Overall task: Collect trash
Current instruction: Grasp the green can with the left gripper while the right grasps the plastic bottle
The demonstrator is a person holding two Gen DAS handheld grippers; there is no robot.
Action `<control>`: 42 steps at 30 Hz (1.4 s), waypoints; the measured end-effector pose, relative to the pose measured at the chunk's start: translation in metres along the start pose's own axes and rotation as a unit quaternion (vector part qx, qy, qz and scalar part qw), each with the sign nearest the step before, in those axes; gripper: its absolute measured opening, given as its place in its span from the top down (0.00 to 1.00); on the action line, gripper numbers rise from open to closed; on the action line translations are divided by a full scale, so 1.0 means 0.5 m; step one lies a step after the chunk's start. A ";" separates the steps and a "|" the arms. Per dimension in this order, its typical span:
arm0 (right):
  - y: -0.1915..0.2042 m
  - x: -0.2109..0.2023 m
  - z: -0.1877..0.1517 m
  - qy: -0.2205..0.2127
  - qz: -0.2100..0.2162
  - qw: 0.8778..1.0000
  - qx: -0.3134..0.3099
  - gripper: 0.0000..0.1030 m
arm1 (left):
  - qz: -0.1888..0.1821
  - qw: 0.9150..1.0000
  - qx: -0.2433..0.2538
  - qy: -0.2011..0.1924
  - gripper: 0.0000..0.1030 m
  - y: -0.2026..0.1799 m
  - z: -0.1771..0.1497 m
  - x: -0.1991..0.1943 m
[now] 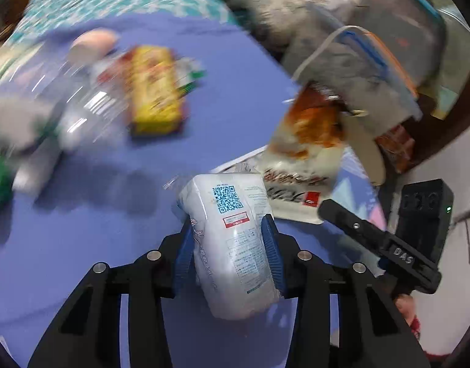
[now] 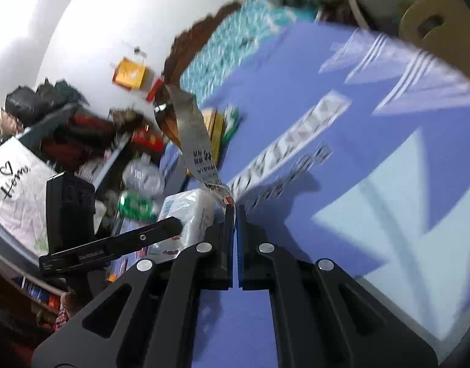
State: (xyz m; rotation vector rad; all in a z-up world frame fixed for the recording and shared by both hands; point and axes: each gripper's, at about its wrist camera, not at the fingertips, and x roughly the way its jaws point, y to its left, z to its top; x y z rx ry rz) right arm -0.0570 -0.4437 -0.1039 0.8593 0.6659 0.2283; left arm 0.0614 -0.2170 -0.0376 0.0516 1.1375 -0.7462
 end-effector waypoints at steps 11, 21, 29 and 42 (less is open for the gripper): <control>-0.144 -0.242 0.092 -0.191 -0.118 0.972 0.064 0.97 | -0.063 0.987 0.147 -0.011 0.61 -0.305 0.188 0.160; -0.184 -0.289 0.097 -0.225 -0.204 0.948 0.100 0.21 | -0.012 0.980 0.199 -0.007 0.29 -0.437 0.236 0.280; -0.063 -0.240 0.114 -0.229 -0.169 0.959 0.011 0.35 | -0.016 0.977 0.183 -0.106 0.28 -0.263 0.156 0.049; 0.408 0.214 -0.014 0.039 -0.076 0.906 -0.415 0.18 | 0.109 0.975 -0.051 -0.185 0.26 0.296 -0.081 -0.330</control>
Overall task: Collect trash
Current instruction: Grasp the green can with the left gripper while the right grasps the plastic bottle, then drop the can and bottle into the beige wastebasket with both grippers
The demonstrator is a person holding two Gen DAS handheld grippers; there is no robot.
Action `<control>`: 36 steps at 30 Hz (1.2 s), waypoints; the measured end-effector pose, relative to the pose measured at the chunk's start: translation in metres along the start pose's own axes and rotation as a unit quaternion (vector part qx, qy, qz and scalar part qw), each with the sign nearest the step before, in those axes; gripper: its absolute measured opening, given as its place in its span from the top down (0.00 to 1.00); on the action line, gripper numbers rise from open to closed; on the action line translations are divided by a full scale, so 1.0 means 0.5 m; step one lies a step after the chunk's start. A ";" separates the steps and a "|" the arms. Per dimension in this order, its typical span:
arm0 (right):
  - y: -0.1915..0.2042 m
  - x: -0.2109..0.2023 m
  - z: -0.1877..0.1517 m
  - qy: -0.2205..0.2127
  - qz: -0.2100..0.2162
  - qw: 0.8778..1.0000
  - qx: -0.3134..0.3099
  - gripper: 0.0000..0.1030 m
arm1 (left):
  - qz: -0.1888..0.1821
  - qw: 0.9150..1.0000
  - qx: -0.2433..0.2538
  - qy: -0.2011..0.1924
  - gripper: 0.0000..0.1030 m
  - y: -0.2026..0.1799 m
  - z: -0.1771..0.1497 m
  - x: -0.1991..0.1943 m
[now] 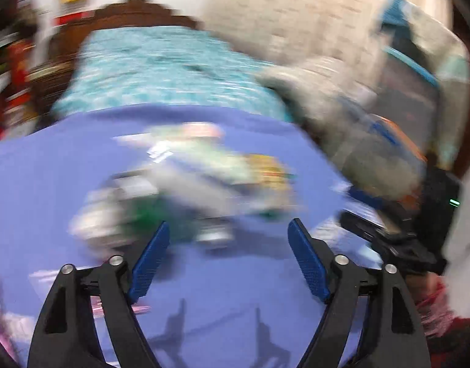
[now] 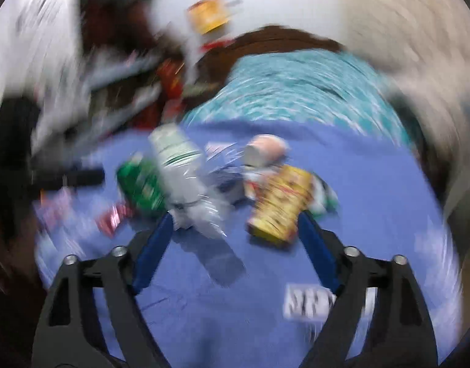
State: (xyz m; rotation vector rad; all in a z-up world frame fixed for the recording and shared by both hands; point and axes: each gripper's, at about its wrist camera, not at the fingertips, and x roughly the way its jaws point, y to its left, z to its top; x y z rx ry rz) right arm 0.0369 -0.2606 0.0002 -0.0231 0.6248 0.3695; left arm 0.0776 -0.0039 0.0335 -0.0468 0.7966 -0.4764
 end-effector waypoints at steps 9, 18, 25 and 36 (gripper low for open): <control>0.055 0.196 0.057 0.153 -0.007 0.983 -0.097 0.41 | 0.038 0.999 -0.006 -0.002 0.09 0.098 0.041 0.030; 0.029 0.101 0.008 0.072 0.002 0.997 0.029 0.58 | 0.017 0.999 0.013 0.046 0.45 0.097 0.049 0.138; -0.033 -0.054 -0.059 -0.039 -0.049 0.988 0.138 0.58 | -0.007 0.999 0.028 -0.044 0.45 0.019 0.083 0.023; -0.267 -0.271 -0.289 -0.095 -0.194 0.918 0.331 0.58 | -0.163 0.976 0.143 -0.011 0.45 -0.372 0.121 0.140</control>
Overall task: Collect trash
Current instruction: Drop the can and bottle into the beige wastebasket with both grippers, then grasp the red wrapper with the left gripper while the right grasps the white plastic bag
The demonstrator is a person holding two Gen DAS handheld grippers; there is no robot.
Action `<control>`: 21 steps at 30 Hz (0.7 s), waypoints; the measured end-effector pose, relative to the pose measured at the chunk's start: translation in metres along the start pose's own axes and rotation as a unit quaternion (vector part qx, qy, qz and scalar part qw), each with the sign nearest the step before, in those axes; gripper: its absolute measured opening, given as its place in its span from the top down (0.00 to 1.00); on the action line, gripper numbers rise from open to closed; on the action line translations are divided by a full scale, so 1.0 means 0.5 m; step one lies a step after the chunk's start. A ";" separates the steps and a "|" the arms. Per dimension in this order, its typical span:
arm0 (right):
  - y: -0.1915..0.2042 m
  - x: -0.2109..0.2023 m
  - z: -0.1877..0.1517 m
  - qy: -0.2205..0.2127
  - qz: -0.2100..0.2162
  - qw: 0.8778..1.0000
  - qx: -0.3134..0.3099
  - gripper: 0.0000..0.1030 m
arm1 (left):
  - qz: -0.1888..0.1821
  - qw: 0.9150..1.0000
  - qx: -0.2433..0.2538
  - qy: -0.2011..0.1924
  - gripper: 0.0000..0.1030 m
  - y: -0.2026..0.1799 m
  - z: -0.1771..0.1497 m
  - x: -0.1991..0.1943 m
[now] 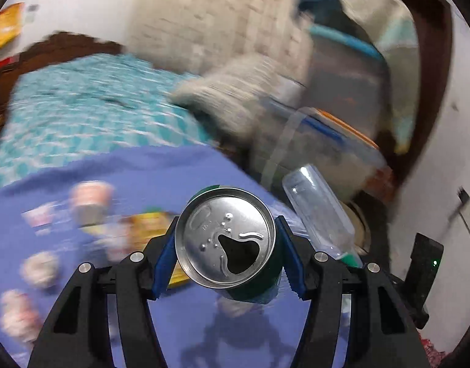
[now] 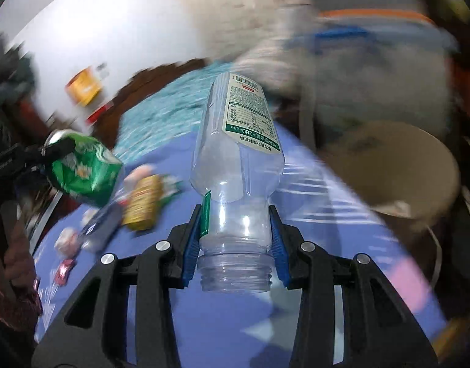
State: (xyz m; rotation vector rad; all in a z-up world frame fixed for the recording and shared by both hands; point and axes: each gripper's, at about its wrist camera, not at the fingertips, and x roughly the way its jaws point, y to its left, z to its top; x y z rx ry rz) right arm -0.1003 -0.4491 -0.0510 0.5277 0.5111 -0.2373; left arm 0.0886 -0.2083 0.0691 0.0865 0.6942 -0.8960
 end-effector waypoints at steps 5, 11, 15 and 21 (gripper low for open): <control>-0.155 -0.040 0.011 -0.013 -0.060 0.995 0.081 0.58 | -0.069 0.995 0.042 0.056 0.45 -0.174 0.032 0.206; -0.264 -0.027 0.022 0.005 -0.086 0.985 0.147 0.56 | -0.085 0.990 0.069 0.091 0.45 -0.327 0.050 0.405; -0.268 -0.024 0.028 -0.003 -0.091 0.983 0.159 0.31 | -0.062 0.985 0.085 0.137 0.23 -0.387 0.036 0.508; -0.227 -0.081 0.037 -0.071 -0.104 0.985 0.119 0.33 | -0.048 0.990 0.067 0.113 0.23 -0.347 0.039 0.457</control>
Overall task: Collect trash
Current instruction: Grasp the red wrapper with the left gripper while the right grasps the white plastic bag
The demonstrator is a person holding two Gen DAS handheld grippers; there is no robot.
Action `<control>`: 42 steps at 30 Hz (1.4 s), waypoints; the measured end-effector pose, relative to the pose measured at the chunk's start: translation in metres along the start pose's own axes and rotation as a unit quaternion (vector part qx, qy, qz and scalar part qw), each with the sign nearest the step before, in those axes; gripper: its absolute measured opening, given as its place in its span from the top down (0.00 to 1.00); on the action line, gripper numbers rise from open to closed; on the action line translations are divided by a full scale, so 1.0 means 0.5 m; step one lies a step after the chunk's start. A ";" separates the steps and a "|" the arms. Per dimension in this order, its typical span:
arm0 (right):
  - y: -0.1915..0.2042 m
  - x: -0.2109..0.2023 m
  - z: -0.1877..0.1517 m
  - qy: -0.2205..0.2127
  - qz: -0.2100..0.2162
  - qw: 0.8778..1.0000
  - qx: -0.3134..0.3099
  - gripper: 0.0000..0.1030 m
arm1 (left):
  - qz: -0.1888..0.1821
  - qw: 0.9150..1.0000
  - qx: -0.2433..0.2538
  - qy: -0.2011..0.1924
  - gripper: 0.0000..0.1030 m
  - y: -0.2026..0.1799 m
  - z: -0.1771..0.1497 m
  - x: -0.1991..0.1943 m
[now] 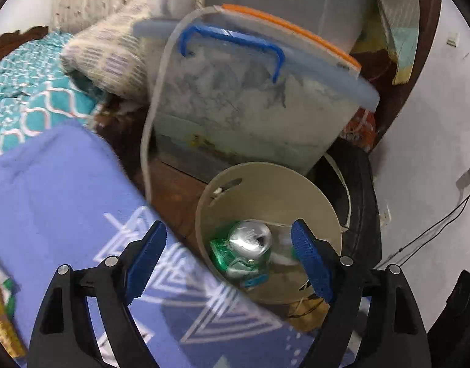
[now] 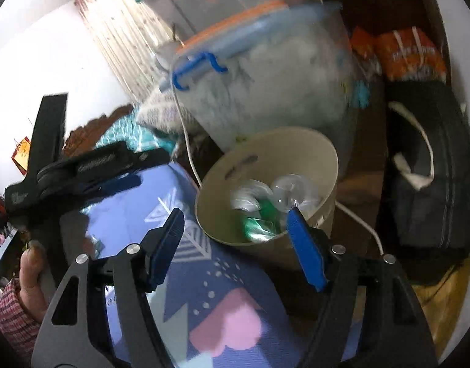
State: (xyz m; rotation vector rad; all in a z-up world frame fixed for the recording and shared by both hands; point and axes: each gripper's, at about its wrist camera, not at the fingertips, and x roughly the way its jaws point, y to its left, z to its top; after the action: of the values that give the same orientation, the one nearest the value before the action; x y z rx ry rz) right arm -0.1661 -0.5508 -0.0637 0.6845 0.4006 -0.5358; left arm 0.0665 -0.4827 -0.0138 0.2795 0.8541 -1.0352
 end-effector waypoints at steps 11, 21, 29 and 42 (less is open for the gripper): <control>0.203 0.014 -0.075 0.046 0.125 0.988 -0.082 0.47 | 0.091 0.992 -0.029 -0.082 0.23 0.173 -0.235 -0.348; 0.501 0.051 -0.253 0.174 0.241 0.934 -0.197 0.44 | 0.329 0.921 -0.195 -0.068 0.16 0.471 -0.526 -0.608; 0.772 0.063 -0.388 0.247 0.330 0.860 -0.300 0.25 | 0.366 0.891 -0.265 -0.034 0.12 0.599 -0.637 -0.622; 1.077 0.188 -0.601 0.301 0.308 0.795 -0.428 0.21 | 0.257 0.912 -0.316 -0.042 0.88 0.601 -0.727 -0.681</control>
State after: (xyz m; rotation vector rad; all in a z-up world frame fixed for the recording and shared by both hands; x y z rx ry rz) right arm 0.1712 -0.0262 -0.0637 0.0390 0.8986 0.5236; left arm 0.0636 0.0973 -0.0554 -0.0944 0.9265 -0.2445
